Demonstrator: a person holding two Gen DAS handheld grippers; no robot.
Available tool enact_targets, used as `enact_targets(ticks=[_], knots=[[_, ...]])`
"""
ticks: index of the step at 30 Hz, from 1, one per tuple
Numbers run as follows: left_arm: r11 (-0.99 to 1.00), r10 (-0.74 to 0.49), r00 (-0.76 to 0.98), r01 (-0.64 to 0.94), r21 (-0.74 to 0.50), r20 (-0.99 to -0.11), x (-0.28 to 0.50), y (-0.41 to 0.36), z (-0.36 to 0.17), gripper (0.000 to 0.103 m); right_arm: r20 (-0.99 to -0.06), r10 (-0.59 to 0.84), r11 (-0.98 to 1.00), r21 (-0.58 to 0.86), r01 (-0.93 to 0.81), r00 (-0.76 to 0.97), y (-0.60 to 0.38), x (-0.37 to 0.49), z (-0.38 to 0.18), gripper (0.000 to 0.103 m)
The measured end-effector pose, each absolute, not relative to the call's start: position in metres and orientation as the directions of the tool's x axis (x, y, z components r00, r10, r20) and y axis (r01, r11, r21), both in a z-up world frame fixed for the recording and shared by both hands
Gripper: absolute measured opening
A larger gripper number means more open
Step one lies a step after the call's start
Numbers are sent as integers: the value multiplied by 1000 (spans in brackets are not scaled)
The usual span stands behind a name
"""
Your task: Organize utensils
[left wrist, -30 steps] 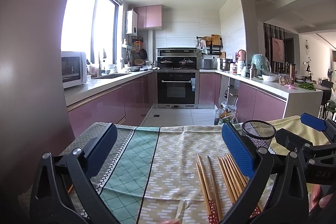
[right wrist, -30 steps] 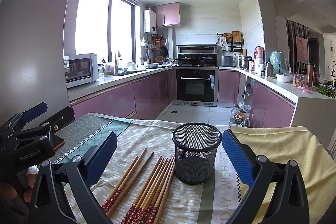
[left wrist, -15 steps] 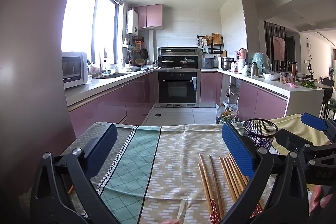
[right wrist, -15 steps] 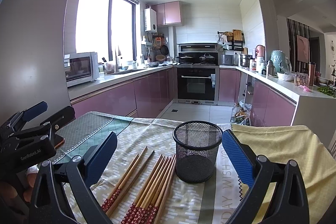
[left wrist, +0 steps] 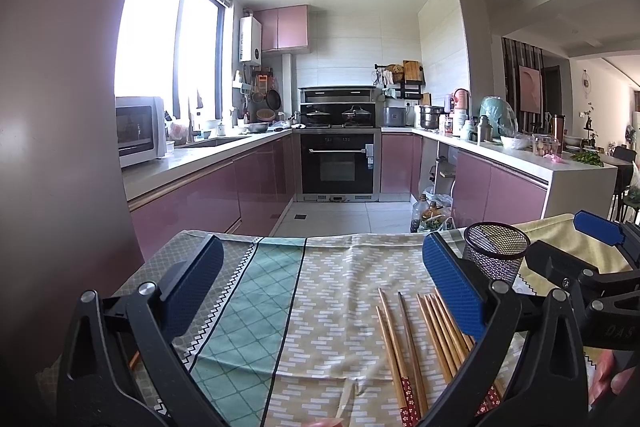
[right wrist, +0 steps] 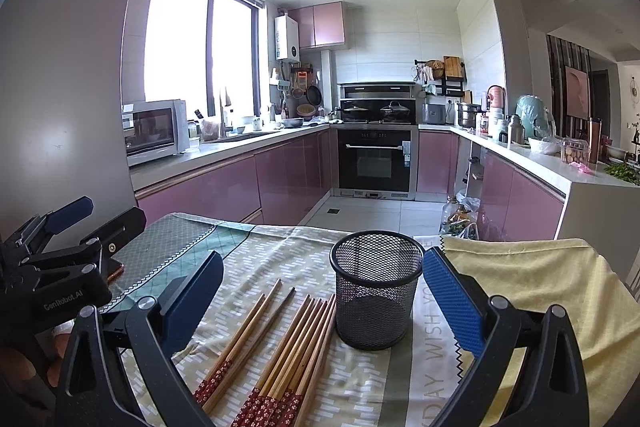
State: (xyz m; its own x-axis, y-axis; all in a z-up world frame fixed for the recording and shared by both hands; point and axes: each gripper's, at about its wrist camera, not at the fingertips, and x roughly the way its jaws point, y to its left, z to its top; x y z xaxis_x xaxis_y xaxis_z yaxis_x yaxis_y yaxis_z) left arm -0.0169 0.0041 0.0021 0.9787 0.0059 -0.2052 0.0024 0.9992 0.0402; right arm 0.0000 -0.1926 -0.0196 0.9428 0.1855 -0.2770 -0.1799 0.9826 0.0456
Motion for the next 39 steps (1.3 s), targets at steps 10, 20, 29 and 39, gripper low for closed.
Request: enact_targets(ticks=[10, 20, 29, 39], knots=[[999, -1, 977, 9, 39, -211, -17, 4, 1, 98, -278, 188, 982, 46, -182, 942, -194, -1, -19, 97], [997, -20, 962, 38, 61, -272, -7, 2, -4, 98, -387, 216, 975, 40, -218, 897, -197, 9, -28, 97], [982, -78, 863, 154, 111, -500, 30, -5, -36, 84, -668, 245, 964, 89, -251, 703, -198, 46, -81, 67], [957, -140, 720, 275, 95, -680, 63, -21, -89, 66, -764, 232, 965, 101, -243, 602, -190, 70, -105, 38]])
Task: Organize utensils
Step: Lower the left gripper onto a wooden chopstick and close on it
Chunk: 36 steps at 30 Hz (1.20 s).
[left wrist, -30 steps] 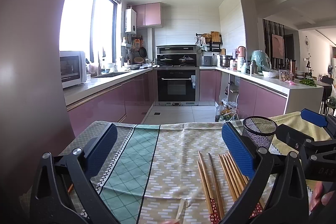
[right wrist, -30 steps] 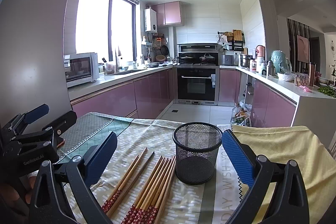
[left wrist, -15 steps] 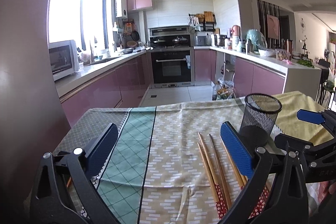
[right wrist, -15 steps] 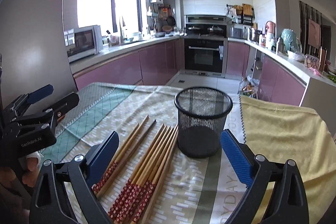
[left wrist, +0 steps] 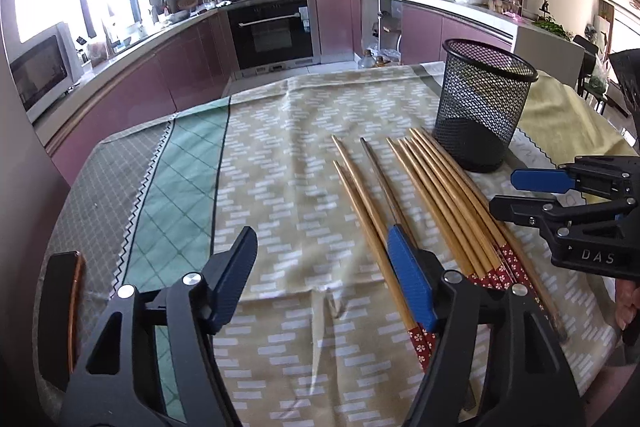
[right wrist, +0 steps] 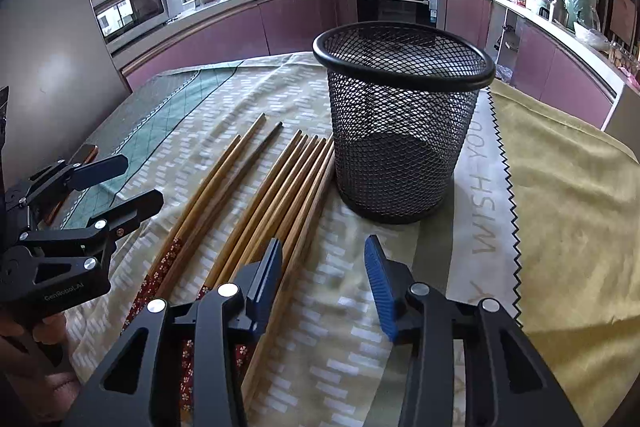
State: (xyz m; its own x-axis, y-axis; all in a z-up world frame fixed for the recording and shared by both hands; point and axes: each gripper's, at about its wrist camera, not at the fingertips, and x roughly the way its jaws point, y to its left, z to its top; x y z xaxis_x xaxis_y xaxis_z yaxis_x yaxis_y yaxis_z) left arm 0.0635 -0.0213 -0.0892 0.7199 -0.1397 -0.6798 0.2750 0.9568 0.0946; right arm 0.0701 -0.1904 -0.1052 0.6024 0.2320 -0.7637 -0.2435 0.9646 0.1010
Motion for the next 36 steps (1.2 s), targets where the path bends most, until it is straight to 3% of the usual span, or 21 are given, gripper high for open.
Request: enact_targets(ticks=[20, 28, 31, 36], knots=[[929, -162, 613, 359, 90, -773, 84, -28, -113, 55, -815, 198, 964, 60, -261, 545, -185, 86, -102, 35], [921, -207, 575, 387, 40, -792, 97, -37, -112, 27, -811, 204, 960, 56, -273, 549, -174, 96, -102, 28], [927, -212, 567, 375, 21, -796, 101, -35, -111, 21, -815, 225, 961, 97, -258, 533, -179, 100, -104, 21], [929, -225, 563, 371, -1, -795, 102, -32, -111, 21, -795, 291, 953, 190, -238, 532, -196, 92, -101, 20]])
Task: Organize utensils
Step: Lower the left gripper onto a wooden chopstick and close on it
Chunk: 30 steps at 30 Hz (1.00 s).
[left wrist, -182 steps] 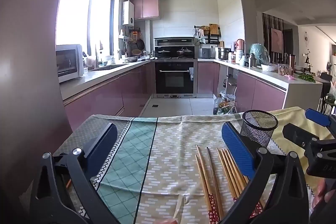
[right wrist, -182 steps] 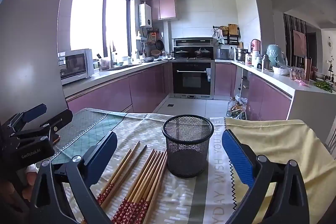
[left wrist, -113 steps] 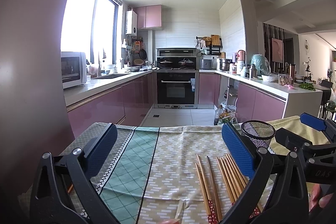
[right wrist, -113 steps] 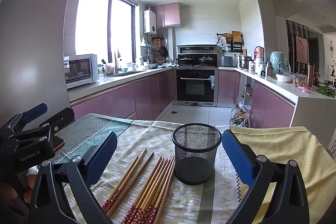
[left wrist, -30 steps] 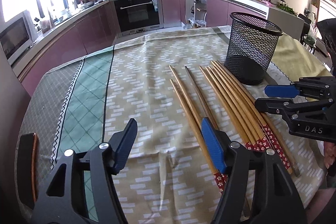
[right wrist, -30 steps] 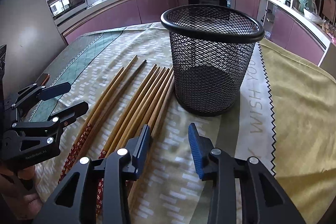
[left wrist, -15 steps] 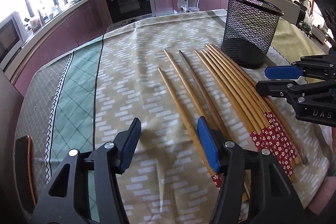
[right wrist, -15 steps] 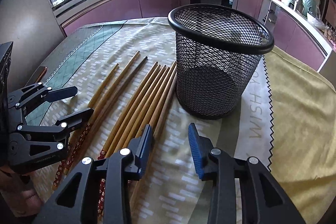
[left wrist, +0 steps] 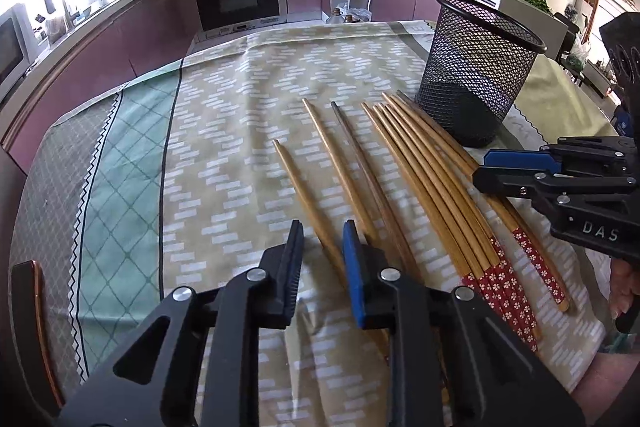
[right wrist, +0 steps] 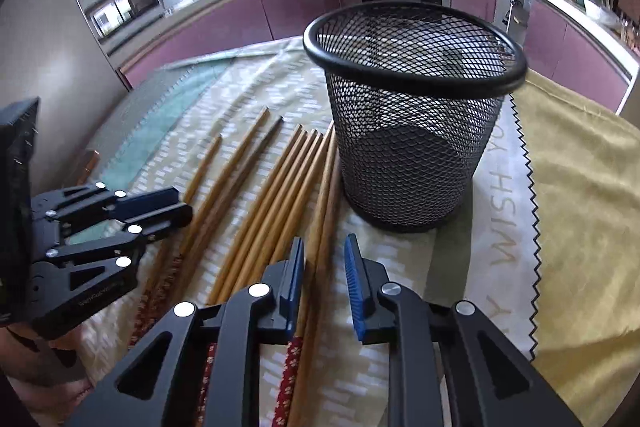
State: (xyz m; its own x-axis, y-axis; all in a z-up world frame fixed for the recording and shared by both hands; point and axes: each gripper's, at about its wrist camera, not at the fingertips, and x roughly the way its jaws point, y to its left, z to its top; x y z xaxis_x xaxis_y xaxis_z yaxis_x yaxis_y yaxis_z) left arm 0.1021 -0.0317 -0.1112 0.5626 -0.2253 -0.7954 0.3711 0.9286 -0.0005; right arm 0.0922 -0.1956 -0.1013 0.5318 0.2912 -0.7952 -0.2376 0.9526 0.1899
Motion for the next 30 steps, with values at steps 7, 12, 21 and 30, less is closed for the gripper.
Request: enact_targets(ticks=[7, 12, 21, 30], knots=[[928, -230, 559, 373, -6, -797, 100, -31, -110, 21, -800, 272, 959, 179, -220, 535, -201, 92, -104, 18], [925, -226, 554, 380, 2, -801, 103, -33, -109, 20, -803, 230, 966, 121, -229, 549, -192, 95, -102, 17], [924, -238, 542, 383, -15, -806, 108, -32, -110, 15, -794, 281, 956, 182, -230, 539, -194, 97, -104, 13], [924, -239, 545, 382, -16, -804, 107, -31, -111, 15, -794, 279, 958, 190, -215, 540, -206, 94, -104, 13]])
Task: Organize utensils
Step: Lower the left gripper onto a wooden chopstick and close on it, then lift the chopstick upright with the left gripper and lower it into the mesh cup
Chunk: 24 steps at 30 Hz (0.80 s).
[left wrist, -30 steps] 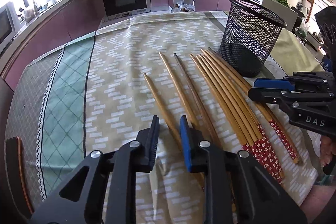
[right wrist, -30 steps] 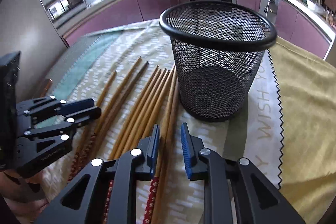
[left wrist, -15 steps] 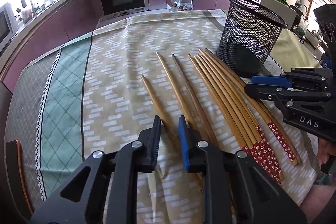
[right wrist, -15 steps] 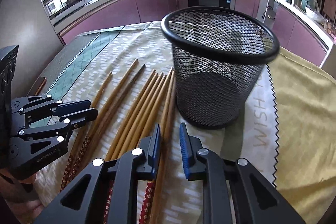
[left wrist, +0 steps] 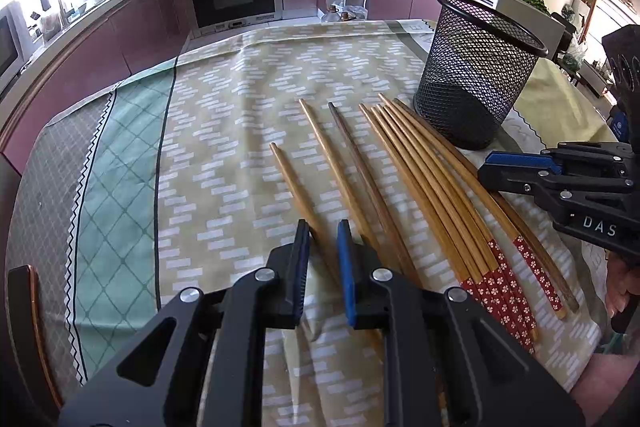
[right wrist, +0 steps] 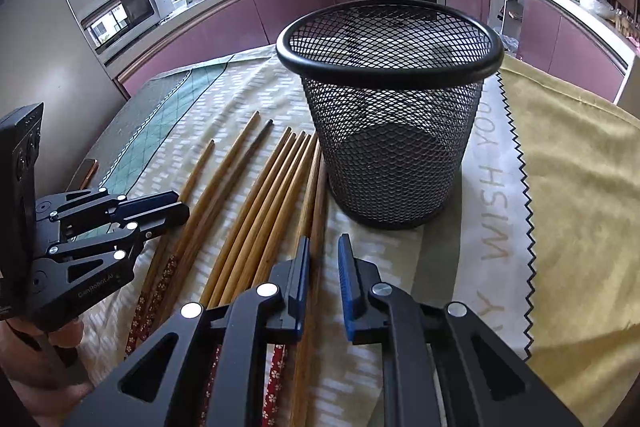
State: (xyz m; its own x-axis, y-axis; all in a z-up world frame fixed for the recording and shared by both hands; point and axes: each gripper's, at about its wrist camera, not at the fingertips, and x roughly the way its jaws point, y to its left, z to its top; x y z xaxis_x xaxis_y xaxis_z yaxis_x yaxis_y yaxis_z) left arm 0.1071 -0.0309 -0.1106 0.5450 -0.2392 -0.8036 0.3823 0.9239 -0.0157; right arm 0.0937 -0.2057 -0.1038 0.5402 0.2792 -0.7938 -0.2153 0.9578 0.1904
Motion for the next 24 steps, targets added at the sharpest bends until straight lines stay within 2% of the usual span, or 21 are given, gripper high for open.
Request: enact_targets(ticks=[9, 13, 15, 24], knots=[[922, -233, 547, 386, -5, -804, 109, -33, -111, 15, -812, 223, 966, 110, -234, 540, -190, 96, -107, 14], [925, -232, 549, 380, -7, -803, 112, -36, -111, 10, -806, 271, 954, 154, -256, 527, -190, 98, -106, 6], [931, -231, 553, 366, -16, -801, 112, -35, -109, 7, -783, 317, 942, 196, -271, 535, -194, 95, -101, 6], [920, -307, 596, 387, -70, -742, 100, -29, -72, 7, -647, 421, 905, 254, -341, 636, -216, 65, -49, 6]])
